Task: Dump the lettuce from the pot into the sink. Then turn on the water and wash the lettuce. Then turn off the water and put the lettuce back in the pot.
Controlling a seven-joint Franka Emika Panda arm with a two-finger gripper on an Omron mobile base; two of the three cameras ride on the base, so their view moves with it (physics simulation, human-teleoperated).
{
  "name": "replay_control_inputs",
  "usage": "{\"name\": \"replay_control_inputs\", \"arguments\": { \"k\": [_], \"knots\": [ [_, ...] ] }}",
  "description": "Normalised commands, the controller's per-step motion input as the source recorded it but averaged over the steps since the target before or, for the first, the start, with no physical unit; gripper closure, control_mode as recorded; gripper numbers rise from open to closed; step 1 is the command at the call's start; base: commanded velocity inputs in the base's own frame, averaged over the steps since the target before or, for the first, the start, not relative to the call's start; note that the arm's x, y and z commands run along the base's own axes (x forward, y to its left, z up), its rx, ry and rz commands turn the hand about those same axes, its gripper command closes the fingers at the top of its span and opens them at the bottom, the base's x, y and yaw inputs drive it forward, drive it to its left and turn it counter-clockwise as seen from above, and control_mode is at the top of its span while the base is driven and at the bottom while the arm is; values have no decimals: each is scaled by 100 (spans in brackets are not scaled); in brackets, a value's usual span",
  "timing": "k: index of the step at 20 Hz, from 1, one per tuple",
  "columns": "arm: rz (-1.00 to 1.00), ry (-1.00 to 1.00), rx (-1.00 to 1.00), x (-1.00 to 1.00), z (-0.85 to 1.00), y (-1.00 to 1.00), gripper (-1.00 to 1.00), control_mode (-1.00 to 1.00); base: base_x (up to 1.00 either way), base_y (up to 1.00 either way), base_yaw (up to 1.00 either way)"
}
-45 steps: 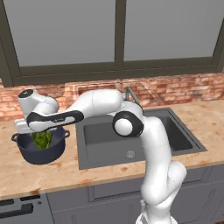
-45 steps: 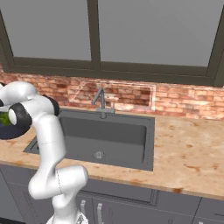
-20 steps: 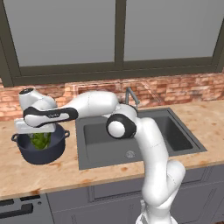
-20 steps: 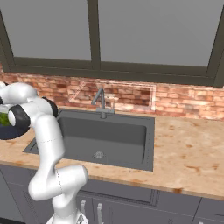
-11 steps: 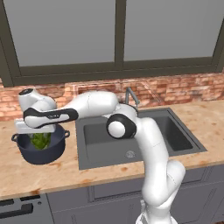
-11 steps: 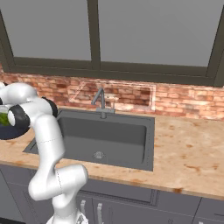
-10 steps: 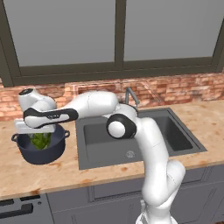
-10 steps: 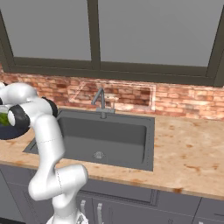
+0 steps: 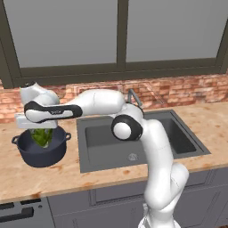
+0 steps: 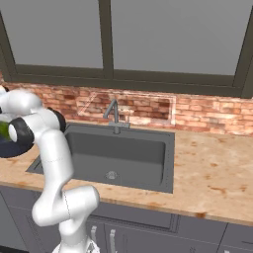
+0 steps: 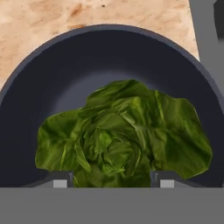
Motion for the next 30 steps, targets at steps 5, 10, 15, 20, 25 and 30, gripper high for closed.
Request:
{"name": "replay_control_inputs", "arguments": {
  "k": [5,10,15,20,25,30],
  "knots": [
    [-1,0,11,0,85,-16,100,-100,0,0,0],
    [0,0,9,-1,84,-13,100,-100,0,0,0],
    [-1,0,-11,-12,25,-39,100,-100,0,0,0],
    [0,0,-13,-10,11,-71,100,-100,0,0,0],
    [-1,-6,1,-42,8,-86,100,-100,0,0,0],
    [-2,-8,8,-47,31,-85,100,-100,0,0,0]
  ]
}}
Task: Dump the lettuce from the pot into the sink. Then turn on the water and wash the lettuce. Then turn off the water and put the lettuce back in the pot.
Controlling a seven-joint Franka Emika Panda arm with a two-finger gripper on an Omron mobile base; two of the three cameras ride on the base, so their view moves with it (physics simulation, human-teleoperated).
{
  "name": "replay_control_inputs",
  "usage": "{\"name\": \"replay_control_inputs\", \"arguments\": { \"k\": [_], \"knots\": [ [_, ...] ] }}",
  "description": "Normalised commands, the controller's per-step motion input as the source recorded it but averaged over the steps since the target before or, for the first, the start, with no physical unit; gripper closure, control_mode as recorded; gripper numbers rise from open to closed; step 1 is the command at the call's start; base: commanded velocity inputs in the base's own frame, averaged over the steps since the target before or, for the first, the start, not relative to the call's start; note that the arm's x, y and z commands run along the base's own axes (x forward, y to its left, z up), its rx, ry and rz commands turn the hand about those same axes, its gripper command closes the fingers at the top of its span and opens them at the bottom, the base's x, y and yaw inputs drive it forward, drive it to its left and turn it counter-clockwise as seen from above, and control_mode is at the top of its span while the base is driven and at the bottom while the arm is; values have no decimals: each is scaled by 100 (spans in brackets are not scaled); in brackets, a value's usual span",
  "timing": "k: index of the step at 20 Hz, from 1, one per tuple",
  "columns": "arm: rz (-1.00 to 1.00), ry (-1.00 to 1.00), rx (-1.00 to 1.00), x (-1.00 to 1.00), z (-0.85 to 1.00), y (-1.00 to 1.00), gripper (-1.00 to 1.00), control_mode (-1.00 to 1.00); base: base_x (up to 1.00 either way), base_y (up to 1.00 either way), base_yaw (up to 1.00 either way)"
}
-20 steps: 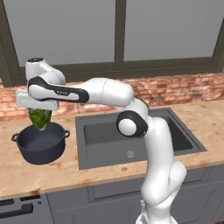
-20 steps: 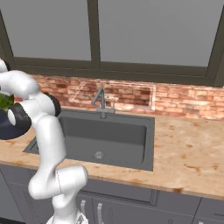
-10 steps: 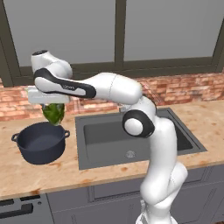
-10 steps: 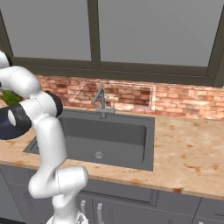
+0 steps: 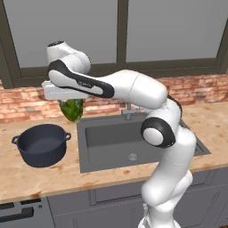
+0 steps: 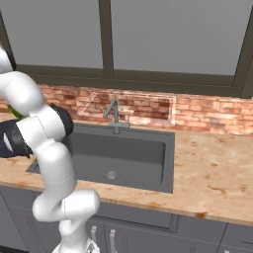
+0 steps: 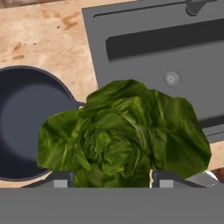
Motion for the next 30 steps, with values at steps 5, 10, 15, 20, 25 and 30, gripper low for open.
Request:
{"name": "replay_control_inputs", "arguments": {
  "k": [5,10,15,20,25,30],
  "knots": [
    [-6,-4,4,-37,2,-84,100,-100,0,0,0],
    [-6,0,0,0,-10,-87,100,-100,0,0,0],
    [0,-6,4,0,0,-48,100,-100,0,0,0],
    [0,-2,0,0,0,-28,100,-100,0,0,0],
    [-2,0,0,0,-4,-2,100,-100,0,0,0],
    [0,0,0,1,-22,-2,100,-100,0,0,0]
  ]
}}
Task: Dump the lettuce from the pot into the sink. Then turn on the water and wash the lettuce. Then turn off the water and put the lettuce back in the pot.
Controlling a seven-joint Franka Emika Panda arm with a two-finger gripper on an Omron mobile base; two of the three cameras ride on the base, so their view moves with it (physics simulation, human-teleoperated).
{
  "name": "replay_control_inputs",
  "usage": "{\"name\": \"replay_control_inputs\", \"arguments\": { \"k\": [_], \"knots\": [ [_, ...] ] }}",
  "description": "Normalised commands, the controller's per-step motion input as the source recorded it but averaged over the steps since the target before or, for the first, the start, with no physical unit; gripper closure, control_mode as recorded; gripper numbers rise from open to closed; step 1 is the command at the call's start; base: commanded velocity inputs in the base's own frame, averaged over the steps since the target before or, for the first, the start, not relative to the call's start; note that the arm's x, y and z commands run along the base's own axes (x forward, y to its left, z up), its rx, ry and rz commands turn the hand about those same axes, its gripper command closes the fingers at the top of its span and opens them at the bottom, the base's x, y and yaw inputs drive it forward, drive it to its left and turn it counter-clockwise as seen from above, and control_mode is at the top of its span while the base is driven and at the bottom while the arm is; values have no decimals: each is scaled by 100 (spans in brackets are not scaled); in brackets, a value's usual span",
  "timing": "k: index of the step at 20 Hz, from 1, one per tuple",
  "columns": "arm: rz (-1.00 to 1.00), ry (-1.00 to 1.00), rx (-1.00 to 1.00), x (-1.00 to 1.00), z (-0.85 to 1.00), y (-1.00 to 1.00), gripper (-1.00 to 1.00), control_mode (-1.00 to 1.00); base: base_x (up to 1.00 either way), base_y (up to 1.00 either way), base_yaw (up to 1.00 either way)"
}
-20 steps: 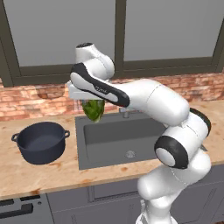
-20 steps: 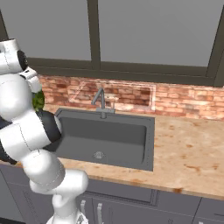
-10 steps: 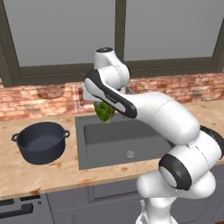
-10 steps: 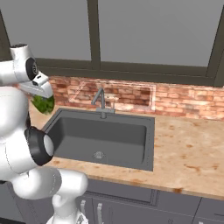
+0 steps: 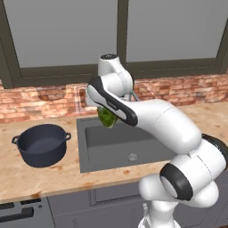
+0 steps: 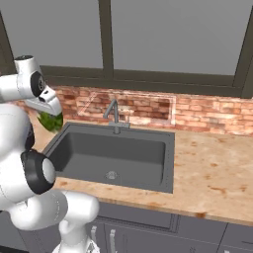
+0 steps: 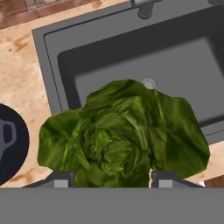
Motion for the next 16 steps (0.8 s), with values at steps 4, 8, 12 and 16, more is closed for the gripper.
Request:
{"name": "replay_control_inputs", "arguments": {
  "k": [4,8,12,16],
  "knots": [
    [0,0,0,14,-38,-11,100,-100,0,0,0],
    [0,0,-1,20,-48,-32,100,-100,0,0,0],
    [0,0,0,18,-42,-40,100,-100,0,0,0],
    [0,0,0,16,-40,-21,100,-100,0,0,0]
  ]
}}
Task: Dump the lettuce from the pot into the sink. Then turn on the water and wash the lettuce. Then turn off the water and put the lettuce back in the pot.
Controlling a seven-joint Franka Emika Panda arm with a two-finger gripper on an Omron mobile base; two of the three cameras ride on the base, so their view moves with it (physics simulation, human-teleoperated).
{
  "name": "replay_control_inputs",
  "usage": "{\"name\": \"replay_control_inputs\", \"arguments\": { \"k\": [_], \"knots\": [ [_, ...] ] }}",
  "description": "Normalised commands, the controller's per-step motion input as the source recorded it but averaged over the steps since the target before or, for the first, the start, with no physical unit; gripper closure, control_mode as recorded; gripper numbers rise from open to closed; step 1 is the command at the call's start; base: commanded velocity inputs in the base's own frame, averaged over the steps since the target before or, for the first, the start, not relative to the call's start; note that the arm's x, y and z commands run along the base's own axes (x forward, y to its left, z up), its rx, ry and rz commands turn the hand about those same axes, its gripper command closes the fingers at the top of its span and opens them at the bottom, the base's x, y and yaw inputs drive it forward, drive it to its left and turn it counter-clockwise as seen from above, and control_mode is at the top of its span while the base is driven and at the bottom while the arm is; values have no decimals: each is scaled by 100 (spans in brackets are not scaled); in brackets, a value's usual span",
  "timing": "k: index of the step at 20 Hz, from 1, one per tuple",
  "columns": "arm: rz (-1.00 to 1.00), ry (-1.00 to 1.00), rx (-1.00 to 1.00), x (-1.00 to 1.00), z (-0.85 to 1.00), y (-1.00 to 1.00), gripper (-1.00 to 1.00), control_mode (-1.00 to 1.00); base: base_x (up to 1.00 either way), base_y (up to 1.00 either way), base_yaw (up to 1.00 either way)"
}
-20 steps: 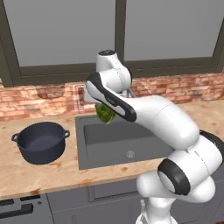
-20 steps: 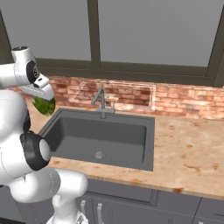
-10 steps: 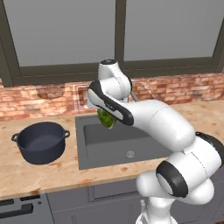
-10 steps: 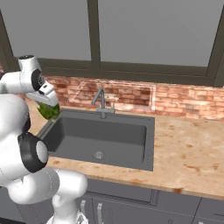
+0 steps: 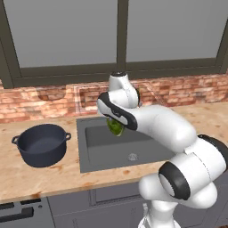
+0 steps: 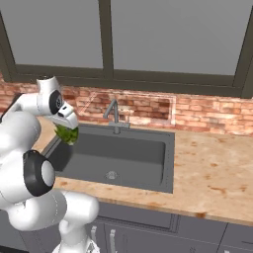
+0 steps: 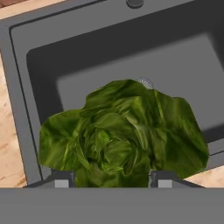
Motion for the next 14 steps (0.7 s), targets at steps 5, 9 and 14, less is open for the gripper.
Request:
{"name": "replay_control_inputs", "arguments": {
  "k": [5,9,14],
  "knots": [
    [0,0,0,12,-47,-5,100,-100,0,0,0],
    [0,0,0,15,-36,-12,100,-100,0,0,0],
    [0,-3,0,13,-24,-11,100,-100,0,0,0]
  ]
}}
